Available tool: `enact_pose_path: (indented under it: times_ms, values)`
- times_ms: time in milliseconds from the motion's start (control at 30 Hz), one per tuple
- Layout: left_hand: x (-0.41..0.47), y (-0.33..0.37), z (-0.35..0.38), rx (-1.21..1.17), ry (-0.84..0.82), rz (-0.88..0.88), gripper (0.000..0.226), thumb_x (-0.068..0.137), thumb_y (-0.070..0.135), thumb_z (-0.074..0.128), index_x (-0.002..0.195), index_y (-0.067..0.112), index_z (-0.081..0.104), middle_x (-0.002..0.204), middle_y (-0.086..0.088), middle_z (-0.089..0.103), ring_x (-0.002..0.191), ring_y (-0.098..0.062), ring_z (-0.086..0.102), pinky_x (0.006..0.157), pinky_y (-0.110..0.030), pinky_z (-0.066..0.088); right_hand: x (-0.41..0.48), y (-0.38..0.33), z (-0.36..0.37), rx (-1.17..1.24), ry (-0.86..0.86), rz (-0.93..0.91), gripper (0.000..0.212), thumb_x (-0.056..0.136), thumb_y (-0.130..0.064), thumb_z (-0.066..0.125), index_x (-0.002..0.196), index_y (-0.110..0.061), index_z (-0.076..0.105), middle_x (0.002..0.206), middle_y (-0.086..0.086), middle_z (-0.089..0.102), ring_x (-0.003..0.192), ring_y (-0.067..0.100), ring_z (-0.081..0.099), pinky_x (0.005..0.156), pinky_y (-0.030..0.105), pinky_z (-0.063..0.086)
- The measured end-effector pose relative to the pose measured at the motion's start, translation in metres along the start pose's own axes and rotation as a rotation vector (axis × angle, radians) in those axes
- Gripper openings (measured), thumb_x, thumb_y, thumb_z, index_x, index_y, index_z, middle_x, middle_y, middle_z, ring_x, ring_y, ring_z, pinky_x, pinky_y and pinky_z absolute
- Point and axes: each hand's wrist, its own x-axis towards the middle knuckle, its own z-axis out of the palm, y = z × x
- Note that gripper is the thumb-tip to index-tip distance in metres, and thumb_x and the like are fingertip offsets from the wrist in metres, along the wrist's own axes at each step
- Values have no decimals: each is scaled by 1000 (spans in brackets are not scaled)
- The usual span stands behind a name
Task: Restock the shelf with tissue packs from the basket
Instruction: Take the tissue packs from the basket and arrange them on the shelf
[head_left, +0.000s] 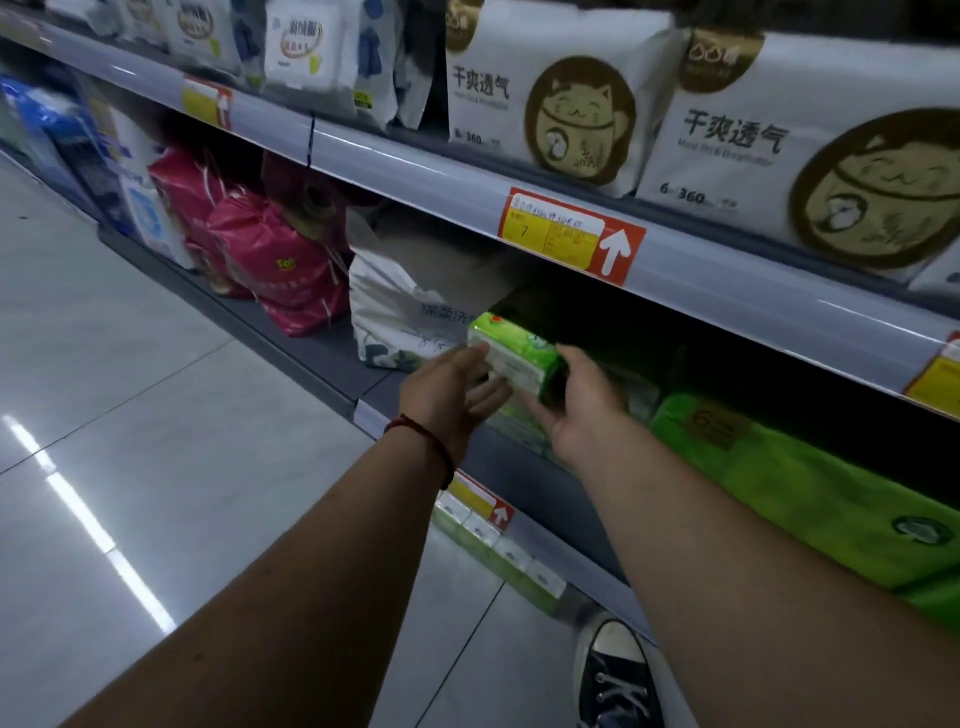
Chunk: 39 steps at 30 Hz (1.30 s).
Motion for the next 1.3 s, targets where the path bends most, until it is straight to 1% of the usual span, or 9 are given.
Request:
enact_pose_path:
  times_ms: [100, 233, 300, 367, 467, 567, 700, 933, 1300]
  values:
    - [5, 0, 9, 31, -12, -2, 32, 100, 3, 57, 132, 3, 57, 118, -20, 62, 105, -29, 71, 87, -37, 62, 9, -4, -6, 9, 13, 12, 36, 95, -23, 67, 127, -7, 65, 115, 19, 73, 97, 29, 74, 63, 35, 65]
    - [10, -5, 22, 170, -82, -19, 62, 97, -10, 47, 155, 10, 41, 127, -3, 57, 129, -30, 60, 101, -45, 56, 12, -3, -8, -83, 46, -12, 34, 96, -29, 65, 120, -5, 68, 110, 15, 75, 77, 22, 72, 50, 26, 59]
    - [13, -7, 25, 262, -95, -20, 68, 95, -13, 49, 155, 17, 42, 135, 3, 53, 129, -25, 59, 104, -50, 54, 13, 4, -8, -172, 105, -70, 37, 92, -38, 67, 116, -9, 69, 104, 11, 75, 80, 24, 72, 59, 29, 59]
    - [14, -7, 28, 341, -108, -14, 73, 92, -14, 50, 155, 24, 45, 115, 13, 60, 121, -20, 59, 103, -55, 54, 12, 10, -9, -254, 180, -148, 41, 88, -43, 69, 114, -12, 68, 105, 11, 75, 91, 28, 73, 78, 41, 63]
    - [20, -10, 30, 400, -98, 12, 80, 90, -18, 44, 157, 27, 42, 96, 13, 57, 123, -30, 62, 102, -54, 55, 4, 12, -9, -308, 161, -266, 21, 92, -35, 71, 88, -15, 70, 92, 10, 77, 79, 23, 72, 83, 43, 60]
    - [20, -14, 28, 520, -91, 69, 80, 93, -22, 36, 159, 23, 37, 135, 4, 55, 127, -34, 60, 98, -47, 53, -3, 8, -7, -365, 108, -359, 24, 99, -20, 66, 74, -20, 67, 77, 0, 74, 80, 25, 73, 86, 47, 61]
    - [19, -13, 15, 617, -119, 130, 77, 95, -24, 32, 158, 21, 39, 166, -6, 32, 138, -38, 52, 104, -52, 47, -1, 10, -5, -444, 80, -400, 21, 100, -6, 58, 99, -19, 75, 85, -12, 69, 99, 19, 71, 97, 44, 58]
    - [15, -12, -22, 940, 2, 293, 54, 92, 8, 67, 144, 22, 59, 140, -4, 64, 127, -21, 60, 109, -50, 51, 4, 15, -19, -759, -53, -518, 41, 96, -3, 65, 135, -15, 64, 124, -3, 69, 116, 15, 64, 104, 32, 51]
    - [-24, -26, -96, 1676, -30, 146, 55, 97, 19, 69, 149, 22, 51, 145, -5, 59, 127, -26, 58, 107, -38, 48, -9, 61, -66, -1630, -509, -276, 62, 83, -21, 85, 137, -12, 58, 127, 6, 64, 114, 23, 63, 98, 34, 51]
